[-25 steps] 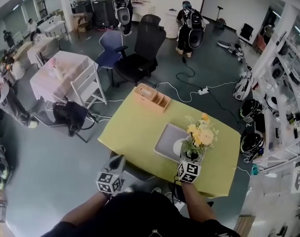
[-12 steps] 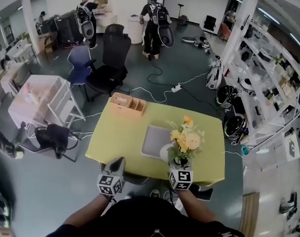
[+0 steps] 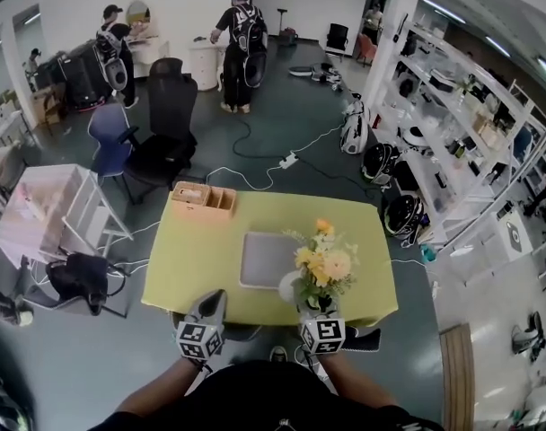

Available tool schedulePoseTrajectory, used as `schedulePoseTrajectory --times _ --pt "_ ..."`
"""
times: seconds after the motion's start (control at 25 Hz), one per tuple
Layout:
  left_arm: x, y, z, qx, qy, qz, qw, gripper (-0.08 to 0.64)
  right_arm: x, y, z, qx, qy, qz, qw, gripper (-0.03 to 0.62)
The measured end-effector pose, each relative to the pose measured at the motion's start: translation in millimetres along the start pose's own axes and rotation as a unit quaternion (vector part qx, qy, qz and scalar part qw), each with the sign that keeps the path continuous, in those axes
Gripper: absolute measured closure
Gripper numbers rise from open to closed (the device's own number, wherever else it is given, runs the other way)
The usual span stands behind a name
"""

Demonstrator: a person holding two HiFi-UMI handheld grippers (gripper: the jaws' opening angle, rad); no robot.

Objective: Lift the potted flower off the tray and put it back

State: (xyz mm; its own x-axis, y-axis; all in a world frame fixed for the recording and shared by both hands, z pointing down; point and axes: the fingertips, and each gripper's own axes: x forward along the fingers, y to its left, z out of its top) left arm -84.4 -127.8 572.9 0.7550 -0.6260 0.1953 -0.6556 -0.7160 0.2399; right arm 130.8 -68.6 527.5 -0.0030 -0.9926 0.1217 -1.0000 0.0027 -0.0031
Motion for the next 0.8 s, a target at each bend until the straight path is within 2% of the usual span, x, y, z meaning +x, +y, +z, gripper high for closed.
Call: schedulePoseTrajectory --times 0.24,0.36,0.44,0.52,0.8 --pt "0 1 0 -0.002 0.000 -0.006 1.0000 0.552 -4 -2 1 0.002 -0.005 -0.008 1.000 0.380" --pt "1 -3 0 0.000 0.005 -0.025 0.9997 0.552 -2 -2 2 0.003 -0.007 -0.009 1.000 0.380" --pt "-1 -7 3 0.007 -0.007 -0.038 0.9992 0.552 -1 -3 0 0.005 -0.008 -0.010 1.000 0.380" --pt "-3 -9 7 -0.005 -0.024 -0.043 0.9988 0.552 -2 -3 -2 0.005 -0.008 -0.010 1.000 0.380" --pt "-4 0 3 -0.019 -0.015 -0.023 0.9995 0.552 1 -3 -2 0.006 -0.006 -0.007 1.000 0.380"
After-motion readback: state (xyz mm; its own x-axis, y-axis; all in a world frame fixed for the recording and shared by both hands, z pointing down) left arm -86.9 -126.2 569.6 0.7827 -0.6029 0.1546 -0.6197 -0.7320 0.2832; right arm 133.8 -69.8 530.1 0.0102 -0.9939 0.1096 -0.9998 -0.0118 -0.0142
